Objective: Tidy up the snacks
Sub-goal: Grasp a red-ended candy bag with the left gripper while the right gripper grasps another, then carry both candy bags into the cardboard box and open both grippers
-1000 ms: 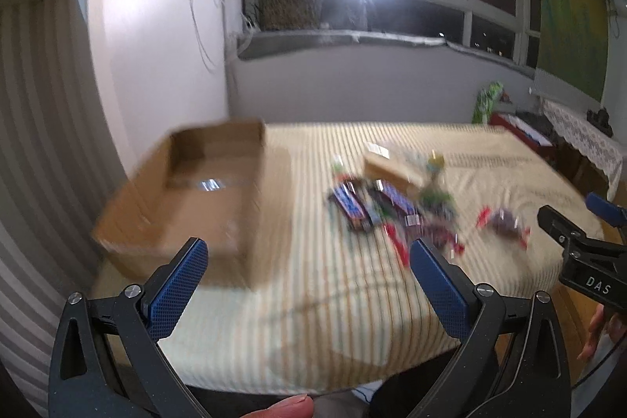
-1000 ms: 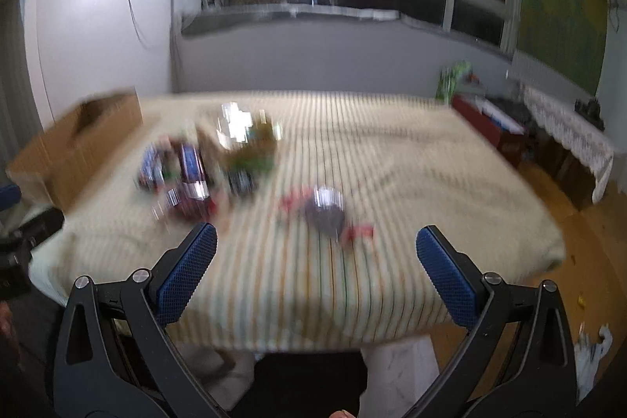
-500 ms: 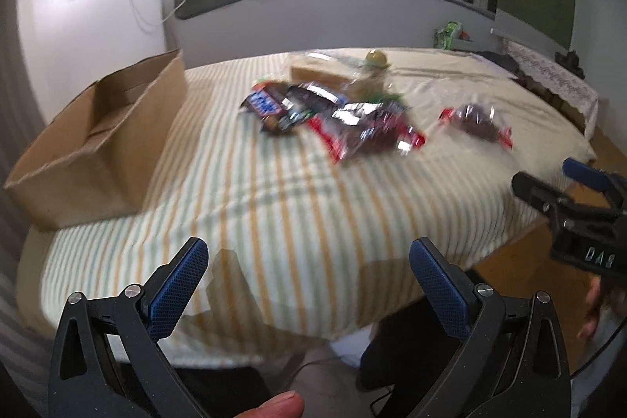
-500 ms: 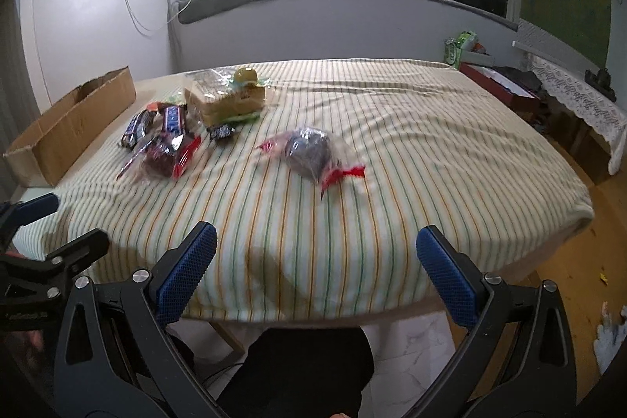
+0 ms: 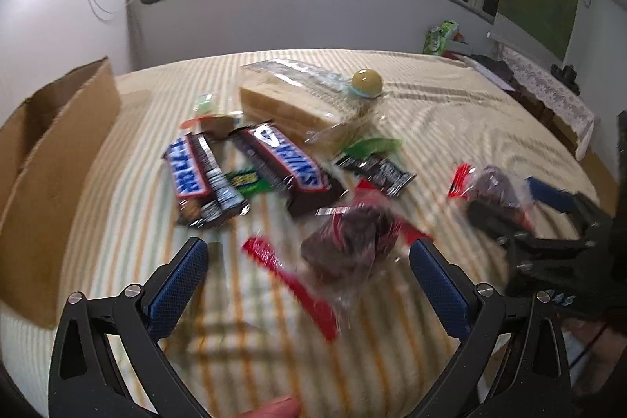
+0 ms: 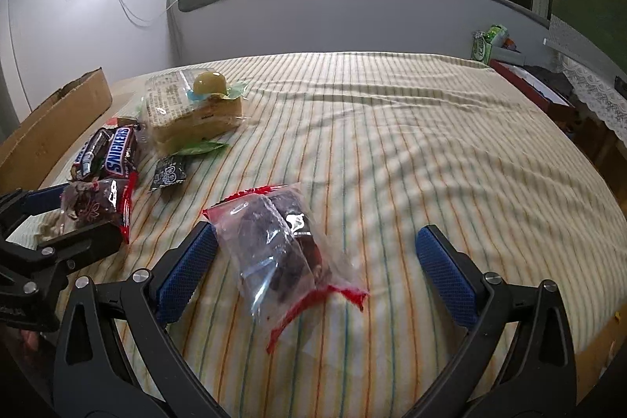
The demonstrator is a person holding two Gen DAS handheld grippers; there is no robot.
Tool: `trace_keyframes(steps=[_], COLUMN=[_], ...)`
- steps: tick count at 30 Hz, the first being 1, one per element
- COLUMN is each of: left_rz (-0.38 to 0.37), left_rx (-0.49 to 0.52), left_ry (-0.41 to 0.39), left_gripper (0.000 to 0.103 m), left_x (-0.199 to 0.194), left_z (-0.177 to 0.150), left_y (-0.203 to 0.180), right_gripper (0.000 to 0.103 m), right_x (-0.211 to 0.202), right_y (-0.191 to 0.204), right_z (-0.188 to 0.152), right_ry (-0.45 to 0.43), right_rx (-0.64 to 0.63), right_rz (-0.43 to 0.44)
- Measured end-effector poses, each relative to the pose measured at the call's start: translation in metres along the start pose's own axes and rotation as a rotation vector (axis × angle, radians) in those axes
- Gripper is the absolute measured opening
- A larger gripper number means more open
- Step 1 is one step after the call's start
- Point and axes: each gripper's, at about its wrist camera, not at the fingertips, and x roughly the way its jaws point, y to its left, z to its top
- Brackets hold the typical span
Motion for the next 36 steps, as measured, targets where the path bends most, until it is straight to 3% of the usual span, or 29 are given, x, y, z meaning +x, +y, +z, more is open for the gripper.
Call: trace_keyframes(steps=[8, 9, 14, 17, 18, 20, 21, 22, 25, 36], left_rz=[-0.048, -0.053, -0.106, -0.108, -0.115, -0.138, -0.139, -0.134, -0.146, -0.159], left_rx=[0.003, -0.003, -0.034, -0.036, -0.037, -0.034, -0.025, -0.01, 0.0, -0.012], left_ry=[-0.004, -0.009, -0.022, -0.025, -0.028, -0.03, -0.027, -0.023, -0.033, -0.039], left_gripper=[0.101, 0.097, 0.087, 0.08, 0.073, 0.062, 0.046, 0.04, 0.033, 0.031], left_x=[-0.001, -0.003, -0.002, -0.002, -0.002, -0.003, -0.003, -0.003, -0.006, -0.01], left_z=[-0.006, -0.007, -0.003, 0.0, 0.001, 0.001, 0.001, 0.001, -0.001, -0.004], left_y=[0.002, 0.002, 0.006, 0.006, 0.006, 0.005, 0.004, 0.003, 0.001, 0.004], right_gripper=[0.101, 0.099, 0.074, 0.052, 0.04, 0.04, 0.039, 0.039, 0.039, 0.039], right_x=[-0.001, -0.002, -0.009, -0.012, -0.013, -0.015, -0.016, -0.017, -0.018, -0.019], right_y=[0.0, 0.0, -0.001, 0.0, 0.0, -0.002, -0.003, -0.004, -0.004, -0.004], right_z=[-0.005, -0.005, -0.006, -0.006, -0.007, -0.008, -0.009, -0.01, -0.013, -0.013], right_ry=[-0.01, -0.013, -0.037, -0.049, -0.055, -0.067, -0.074, -0.08, -0.085, -0.085], right_rx=[-0.029, -0.03, -0.036, -0.045, -0.046, -0.031, -0.021, -0.014, -0.002, -0.001], right_rz=[0.012, 0.013, 0.019, 0.033, 0.041, 0.053, 0.062, 0.066, 0.074, 0.074])
